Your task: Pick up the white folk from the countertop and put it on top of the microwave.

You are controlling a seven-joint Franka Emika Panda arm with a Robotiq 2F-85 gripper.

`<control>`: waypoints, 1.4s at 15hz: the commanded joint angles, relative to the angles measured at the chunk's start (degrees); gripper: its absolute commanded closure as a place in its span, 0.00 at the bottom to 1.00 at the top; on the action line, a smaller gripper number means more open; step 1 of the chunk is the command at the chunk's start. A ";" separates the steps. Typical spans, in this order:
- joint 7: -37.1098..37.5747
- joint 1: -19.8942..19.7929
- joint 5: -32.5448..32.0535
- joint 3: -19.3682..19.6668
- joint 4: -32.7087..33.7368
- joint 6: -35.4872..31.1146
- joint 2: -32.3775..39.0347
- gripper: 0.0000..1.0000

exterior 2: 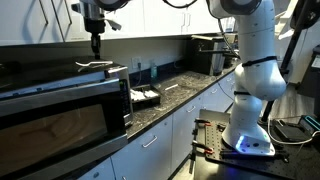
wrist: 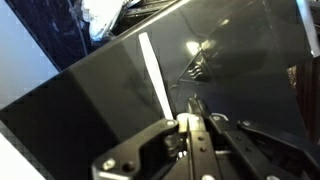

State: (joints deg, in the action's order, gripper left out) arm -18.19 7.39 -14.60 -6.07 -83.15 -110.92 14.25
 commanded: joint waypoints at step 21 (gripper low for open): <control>26.02 -1.02 0.03 -0.48 -28.73 0.37 -23.26 0.99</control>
State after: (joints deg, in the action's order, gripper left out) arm 7.90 7.03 -14.69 -5.91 -112.01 -110.65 -9.05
